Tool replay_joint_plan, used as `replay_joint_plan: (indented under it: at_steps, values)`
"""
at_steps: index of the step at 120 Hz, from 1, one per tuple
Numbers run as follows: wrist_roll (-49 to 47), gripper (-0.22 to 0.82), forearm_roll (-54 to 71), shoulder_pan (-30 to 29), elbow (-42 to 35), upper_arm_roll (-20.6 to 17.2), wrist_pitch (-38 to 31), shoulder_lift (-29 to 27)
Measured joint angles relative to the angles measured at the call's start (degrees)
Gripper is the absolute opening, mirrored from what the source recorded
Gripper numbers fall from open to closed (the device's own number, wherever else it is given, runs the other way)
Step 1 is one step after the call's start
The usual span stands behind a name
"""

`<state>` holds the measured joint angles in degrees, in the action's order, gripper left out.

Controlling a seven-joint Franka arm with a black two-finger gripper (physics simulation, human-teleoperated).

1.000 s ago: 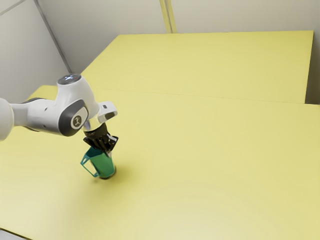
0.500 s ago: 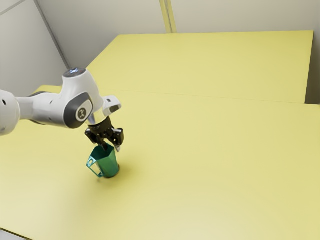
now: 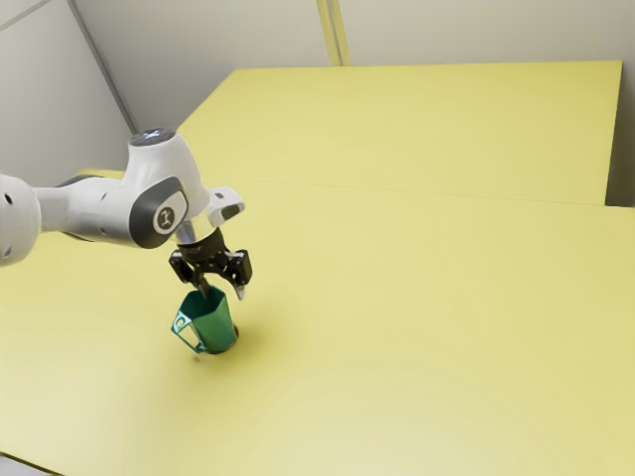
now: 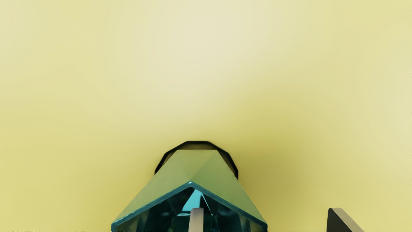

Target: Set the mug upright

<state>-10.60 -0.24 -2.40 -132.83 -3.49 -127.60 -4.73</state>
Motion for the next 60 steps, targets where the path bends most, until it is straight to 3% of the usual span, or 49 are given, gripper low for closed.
replay_joint_plan:
  at_steps: [28, 40, 52, 60]
  values:
    - [-0.49, 0.38, -3.92, 0.34, 2.7, -0.03, 4.92, -0.34]
    - [-0.27, 0.46, -4.54, 0.31, 5.15, -0.01, 7.29, -1.7]
    - [1.38, 0.51, -4.3, 0.62, 14.99, 1.03, 11.42, 0.67]
    - [3.12, 0.54, -3.74, 3.47, 24.45, 5.01, 15.18, 4.62]
